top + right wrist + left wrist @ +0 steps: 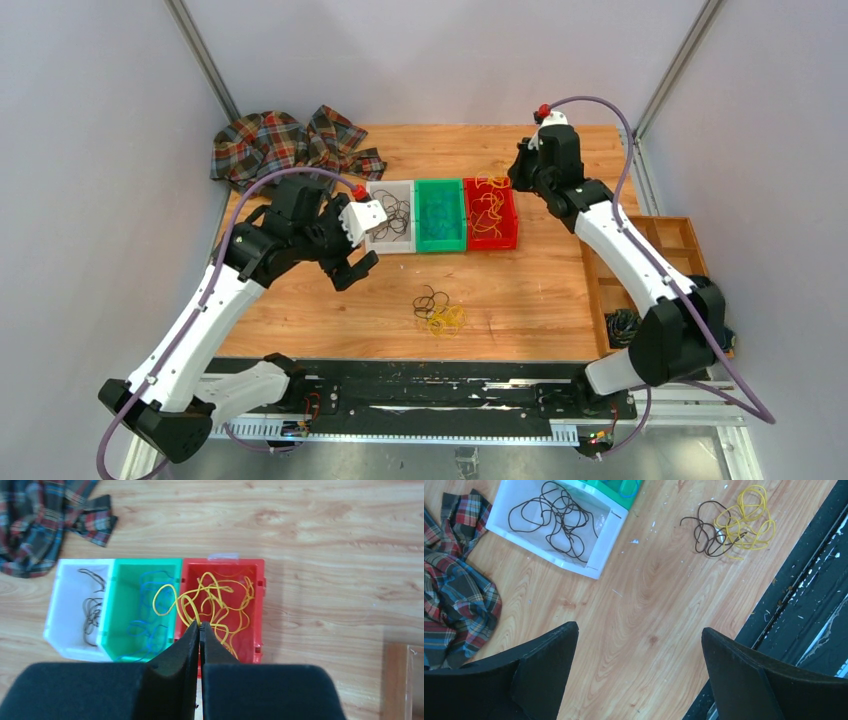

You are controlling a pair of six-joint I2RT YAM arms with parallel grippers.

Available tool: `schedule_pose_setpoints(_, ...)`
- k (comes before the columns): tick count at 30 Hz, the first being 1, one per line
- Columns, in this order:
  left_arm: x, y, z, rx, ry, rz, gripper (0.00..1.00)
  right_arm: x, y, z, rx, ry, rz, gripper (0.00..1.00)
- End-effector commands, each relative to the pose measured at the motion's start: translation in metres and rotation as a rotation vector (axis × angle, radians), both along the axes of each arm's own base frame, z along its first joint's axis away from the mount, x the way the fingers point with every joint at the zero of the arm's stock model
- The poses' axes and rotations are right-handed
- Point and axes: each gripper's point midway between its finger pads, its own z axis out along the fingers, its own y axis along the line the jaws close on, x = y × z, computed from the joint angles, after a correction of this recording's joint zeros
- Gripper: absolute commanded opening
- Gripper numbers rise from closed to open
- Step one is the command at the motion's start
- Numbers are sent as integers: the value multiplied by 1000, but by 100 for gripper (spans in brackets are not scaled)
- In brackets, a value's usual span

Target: Untangle the cables

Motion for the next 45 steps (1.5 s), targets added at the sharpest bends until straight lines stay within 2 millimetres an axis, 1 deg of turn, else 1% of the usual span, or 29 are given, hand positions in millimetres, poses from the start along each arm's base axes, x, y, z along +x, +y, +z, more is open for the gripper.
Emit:
schedule_pose_setpoints(1,2,5,10,-14,-46,32,98,8,-18,-30,-37,70,-85,1)
schedule_pose_setpoints(3,2,7,13,-14,-64,37,98,7,-19,-43,-43,101,-90,0)
schedule_pose_setpoints(4,3,8,15,-15,-71,41,98,6,-17,-49,-41,116,-85,3)
schedule_pose_setpoints(6,3,9,18,-17,-79,49,98,4,-18,-53,-46,125,-83,18)
schedule_pose_setpoints(8,3,9,21,-19,-87,52,98,0,-21,-51,-50,121,-101,33)
schedule_pose_setpoints(10,4,10,23,-19,-94,53,98,-6,-22,-42,-59,83,-105,45)
schedule_pose_setpoints(12,5,10,24,-17,-97,55,98,-13,-19,-34,-87,34,-89,52)
schedule_pose_setpoints(13,6,10,25,-16,-100,56,98,-18,-18,-34,-95,28,-78,54)
schedule_pose_setpoints(16,8,8,28,-18,-101,52,98,-32,-11,-35,-86,26,-39,54)
schedule_pose_setpoints(18,9,7,28,-21,-99,49,98,-46,3,-39,-71,30,27,54)
schedule_pose_setpoints(19,9,6,28,-21,-94,51,98,-54,13,-41,-67,26,69,54)
schedule_pose_setpoints(21,10,6,27,-20,-89,52,98,-79,45,-47,-89,18,183,54)
schedule_pose_setpoints(24,12,5,27,-16,-92,48,98,-123,89,-71,-149,44,351,54)
schedule_pose_setpoints(26,13,6,29,-12,-102,50,98,-152,111,-92,-185,74,447,54)
schedule_pose_setpoints(27,14,7,29,-9,-102,54,98,-165,119,-104,-206,95,486,55)
schedule_pose_setpoints(28,15,7,31,-8,-105,60,98,-177,122,-118,-229,124,507,54)
schedule_pose_setpoints(29,16,8,31,-7,-107,66,98,-186,127,-126,-240,142,532,54)
schedule_pose_setpoints(31,16,8,32,-8,-107,70,98,-203,131,-149,-265,200,574,54)
schedule_pose_setpoints(34,16,8,34,-12,-112,70,98,-218,130,-176,-285,308,581,54)
schedule_pose_setpoints(36,17,8,36,-11,-119,70,98,-222,127,-191,-299,363,567,53)
schedule_pose_setpoints(39,17,10,37,-5,-131,65,98,-226,125,-205,-307,411,547,51)
schedule_pose_setpoints(41,17,10,37,-2,-133,62,98,-228,125,-211,-299,432,543,49)
schedule_pose_setpoints(45,17,10,37,1,-135,58,98,-231,132,-208,-253,430,559,48)
